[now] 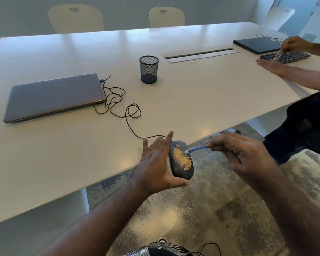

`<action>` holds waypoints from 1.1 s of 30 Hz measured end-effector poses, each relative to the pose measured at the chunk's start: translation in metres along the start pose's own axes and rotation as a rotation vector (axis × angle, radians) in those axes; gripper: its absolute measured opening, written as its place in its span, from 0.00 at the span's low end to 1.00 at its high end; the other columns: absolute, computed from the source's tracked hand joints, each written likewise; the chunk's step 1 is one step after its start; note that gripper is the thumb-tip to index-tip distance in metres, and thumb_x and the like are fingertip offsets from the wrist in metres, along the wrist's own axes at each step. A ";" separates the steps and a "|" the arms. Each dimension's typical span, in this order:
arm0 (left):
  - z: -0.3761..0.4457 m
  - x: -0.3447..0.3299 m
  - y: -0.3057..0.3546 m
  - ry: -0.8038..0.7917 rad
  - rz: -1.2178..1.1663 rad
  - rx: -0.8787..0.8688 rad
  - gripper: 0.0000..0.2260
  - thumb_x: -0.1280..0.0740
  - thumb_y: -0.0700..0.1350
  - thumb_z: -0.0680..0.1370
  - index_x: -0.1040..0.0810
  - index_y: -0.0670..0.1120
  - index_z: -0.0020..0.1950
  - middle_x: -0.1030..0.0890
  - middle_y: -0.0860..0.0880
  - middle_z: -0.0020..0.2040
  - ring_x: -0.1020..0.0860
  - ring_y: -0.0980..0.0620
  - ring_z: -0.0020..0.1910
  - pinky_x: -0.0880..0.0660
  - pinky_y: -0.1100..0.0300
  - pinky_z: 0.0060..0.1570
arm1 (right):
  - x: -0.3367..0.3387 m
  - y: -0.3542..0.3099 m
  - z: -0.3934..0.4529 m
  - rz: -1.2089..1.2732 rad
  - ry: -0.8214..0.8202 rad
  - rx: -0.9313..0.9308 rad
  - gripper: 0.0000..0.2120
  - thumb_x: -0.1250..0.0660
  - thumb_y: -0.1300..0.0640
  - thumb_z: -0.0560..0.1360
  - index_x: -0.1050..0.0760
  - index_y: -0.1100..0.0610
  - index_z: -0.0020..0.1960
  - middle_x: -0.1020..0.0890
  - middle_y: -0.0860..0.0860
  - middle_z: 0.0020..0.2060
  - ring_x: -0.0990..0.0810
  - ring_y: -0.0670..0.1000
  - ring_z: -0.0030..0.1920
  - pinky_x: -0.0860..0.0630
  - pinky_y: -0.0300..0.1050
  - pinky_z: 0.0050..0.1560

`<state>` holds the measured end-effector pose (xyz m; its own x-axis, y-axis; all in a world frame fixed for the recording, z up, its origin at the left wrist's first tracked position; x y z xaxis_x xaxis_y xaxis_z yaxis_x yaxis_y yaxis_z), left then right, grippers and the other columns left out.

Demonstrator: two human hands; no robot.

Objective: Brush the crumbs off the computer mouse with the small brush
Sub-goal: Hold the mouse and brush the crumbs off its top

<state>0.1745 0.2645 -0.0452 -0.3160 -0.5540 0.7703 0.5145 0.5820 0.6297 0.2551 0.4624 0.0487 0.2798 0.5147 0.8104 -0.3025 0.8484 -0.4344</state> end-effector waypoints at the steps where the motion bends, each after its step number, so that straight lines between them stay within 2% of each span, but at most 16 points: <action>1: 0.000 0.000 0.000 0.002 0.001 -0.001 0.62 0.25 0.70 0.60 0.62 0.54 0.79 0.46 0.49 0.80 0.54 0.54 0.79 0.75 0.56 0.70 | -0.001 -0.002 0.000 -0.009 -0.015 0.009 0.14 0.31 0.69 0.73 0.19 0.55 0.54 0.16 0.47 0.48 0.17 0.43 0.48 0.17 0.45 0.46; 6: 0.001 0.001 -0.003 0.019 0.012 0.005 0.62 0.26 0.71 0.60 0.62 0.54 0.79 0.45 0.49 0.79 0.53 0.52 0.79 0.74 0.55 0.71 | 0.000 0.003 -0.001 -0.025 -0.052 -0.025 0.15 0.30 0.70 0.72 0.19 0.52 0.52 0.17 0.43 0.46 0.18 0.40 0.45 0.20 0.38 0.46; 11: 0.002 0.001 -0.002 0.018 0.007 -0.001 0.62 0.26 0.71 0.60 0.62 0.54 0.79 0.44 0.48 0.79 0.52 0.52 0.79 0.74 0.56 0.71 | 0.002 0.004 -0.001 0.012 0.022 0.001 0.14 0.31 0.70 0.73 0.19 0.55 0.53 0.16 0.47 0.46 0.17 0.43 0.47 0.18 0.45 0.46; 16: 0.003 0.002 -0.004 0.028 0.006 0.005 0.62 0.26 0.72 0.59 0.63 0.55 0.79 0.44 0.48 0.79 0.52 0.52 0.79 0.73 0.54 0.72 | -0.002 0.007 -0.002 0.002 -0.051 -0.037 0.16 0.30 0.70 0.73 0.19 0.51 0.53 0.17 0.43 0.46 0.18 0.39 0.48 0.20 0.38 0.49; 21: 0.004 0.002 -0.006 0.032 -0.004 0.011 0.62 0.26 0.71 0.59 0.63 0.55 0.79 0.45 0.48 0.80 0.53 0.53 0.79 0.73 0.54 0.72 | 0.003 0.007 -0.004 0.016 0.027 -0.032 0.14 0.31 0.70 0.73 0.18 0.54 0.53 0.16 0.45 0.46 0.17 0.41 0.46 0.17 0.46 0.46; 28: 0.005 0.004 -0.007 0.044 -0.007 0.018 0.62 0.26 0.72 0.59 0.63 0.55 0.79 0.44 0.48 0.79 0.52 0.52 0.79 0.70 0.50 0.74 | -0.003 0.008 -0.007 0.013 -0.036 -0.070 0.15 0.31 0.70 0.73 0.18 0.54 0.54 0.17 0.45 0.46 0.18 0.40 0.47 0.18 0.43 0.48; 33: 0.004 0.004 -0.008 0.043 -0.015 0.019 0.62 0.26 0.71 0.60 0.62 0.55 0.79 0.44 0.48 0.79 0.51 0.52 0.79 0.71 0.52 0.73 | 0.001 0.005 -0.007 0.025 0.069 -0.027 0.13 0.32 0.70 0.74 0.18 0.56 0.54 0.16 0.47 0.46 0.17 0.43 0.46 0.18 0.45 0.47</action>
<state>0.1660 0.2608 -0.0468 -0.2887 -0.5874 0.7561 0.4943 0.5849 0.6431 0.2604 0.4677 0.0446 0.3352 0.5423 0.7704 -0.2862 0.8377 -0.4651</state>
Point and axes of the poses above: each hand's wrist, its own z-axis towards the middle knuckle, its own x-axis out of the back of the hand, y = z × x, the point moved 3 cm from there along z, towards the middle knuckle
